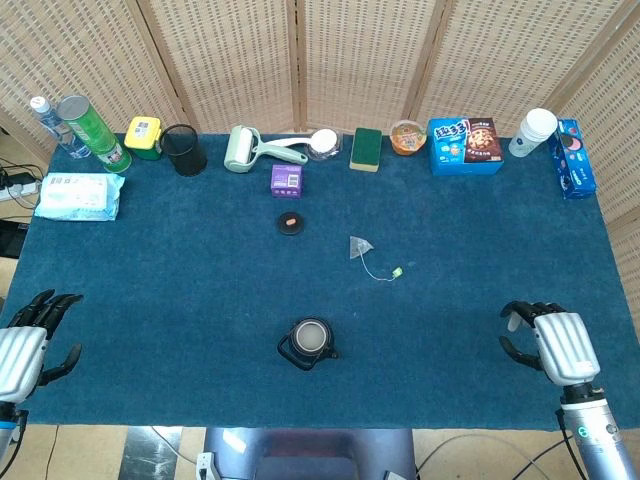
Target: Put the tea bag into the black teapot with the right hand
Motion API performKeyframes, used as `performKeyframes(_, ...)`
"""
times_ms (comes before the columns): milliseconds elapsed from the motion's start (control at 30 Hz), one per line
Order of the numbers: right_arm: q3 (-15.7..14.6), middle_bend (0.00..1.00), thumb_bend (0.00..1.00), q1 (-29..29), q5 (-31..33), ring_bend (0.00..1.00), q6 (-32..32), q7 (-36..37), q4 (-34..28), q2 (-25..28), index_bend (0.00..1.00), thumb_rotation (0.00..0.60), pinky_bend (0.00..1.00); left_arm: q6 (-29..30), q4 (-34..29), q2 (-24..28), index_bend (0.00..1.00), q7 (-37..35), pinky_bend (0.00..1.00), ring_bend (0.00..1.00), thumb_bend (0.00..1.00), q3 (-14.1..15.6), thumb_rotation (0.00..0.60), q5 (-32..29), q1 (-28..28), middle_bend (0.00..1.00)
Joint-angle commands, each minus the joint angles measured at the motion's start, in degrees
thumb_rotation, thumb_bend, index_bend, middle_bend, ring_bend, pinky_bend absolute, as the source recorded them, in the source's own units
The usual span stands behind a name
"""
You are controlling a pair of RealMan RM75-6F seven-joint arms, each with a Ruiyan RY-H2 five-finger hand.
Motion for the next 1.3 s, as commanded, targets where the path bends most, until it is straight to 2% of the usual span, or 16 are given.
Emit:
performKeyframes(33, 0.06, 0.55, 0.32, 0.2, 0.2, 0.55, -0.48, 0.18, 0.04, -0.13, 0.44, 0.6, 0.51, -0.37, 0.16, -0.15, 0.16, 0.05, 0.16, 0.08, 0.45, -0.03, 0.6, -0.37, -0.14, 0.18)
performKeyframes(333, 0.74, 0.55, 0.32, 2.26, -0.87, 0.55, -2.53, 3.09, -0.05, 0.63, 0.44, 0.6, 0.53, 0.41, -1.37, 1.43, 0.16, 1.54, 0.16, 0.08, 0.45, -0.69, 0.6, -0.19, -0.41, 0.18)
performKeyframes(533, 2.9, 0.54, 0.32, 7.86, -2.47, 0.61, -7.79, 5.14, -0.66, 2.15, 0.43, 0.6, 0.61, -0.01, -3.1, 3.05, 0.16, 2.78, 0.16, 0.08, 0.45, -1.46, 0.6, -0.21, -1.34, 0.18)
performKeyframes(633, 4.0, 0.55, 0.32, 11.26, -2.66, 0.67, -11.61, 5.57, -1.04, 2.54, 0.41, 0.6, 0.69, -0.1, -4.15, 3.89, 0.16, 3.87, 0.16, 0.08, 0.45, -1.68, 0.6, 0.21, -1.76, 0.18)
performKeyframes(767, 5.44, 0.66, 0.32, 16.8, -2.32, 0.83, -18.47, 6.6, -0.83, 2.53, 0.39, 0.6, 0.87, 0.06, -5.82, 5.02, 0.16, 5.05, 0.16, 0.08, 0.45, -1.93, 0.6, 0.34, -1.98, 0.18)
performKeyframes(867, 6.19, 0.73, 0.32, 19.72, -1.56, 0.93, -22.23, 6.55, -0.11, 2.01, 0.37, 0.6, 0.95, 0.17, -6.49, 5.52, 0.16, 5.72, 0.16, 0.08, 0.45, -2.18, 0.6, 0.11, -2.09, 0.18)
performKeyframes(933, 7.5, 0.8, 0.31, 24.29, -0.07, 0.98, -28.15, 6.12, 1.83, 0.26, 0.37, 0.6, 0.98, -0.25, -7.18, 6.06, 0.16, 6.85, 0.16, 0.08, 0.45, -2.63, 0.6, -0.5, -2.57, 0.18)
performKeyframes(1000, 8.53, 0.88, 0.31, 27.0, 1.34, 1.0, -30.88, 6.2, 3.89, -1.73, 0.36, 0.6, 1.0, -0.96, -7.72, 6.32, 0.16, 7.66, 0.16, 0.08, 0.45, -2.91, 0.6, -1.2, -3.06, 0.18)
performKeyframes(1100, 9.49, 0.95, 0.31, 30.07, 2.91, 1.0, -33.46, 6.1, 7.52, -4.84, 0.36, 0.6, 1.0, -1.97, -8.07, 6.32, 0.16, 8.31, 0.16, 0.08, 0.45, -3.33, 0.6, -2.24, -3.79, 0.18)
performKeyframes(1200, 9.81, 1.0, 0.31, 32.77, 4.12, 1.0, -36.15, 6.24, 10.89, -7.4, 0.38, 0.6, 1.0, -3.0, -7.98, 6.07, 0.16, 8.86, 0.16, 0.08, 0.45, -3.64, 0.6, -3.14, -4.51, 0.18)
performKeyframes(1300, 9.6, 1.0, 0.31, 34.95, 4.93, 1.0, -38.44, 6.17, 14.01, -9.59, 0.4, 0.6, 1.0, -3.8, -7.79, 5.83, 0.16, 9.22, 0.16, 0.08, 0.45, -3.85, 0.6, -3.8, -5.1, 0.18)
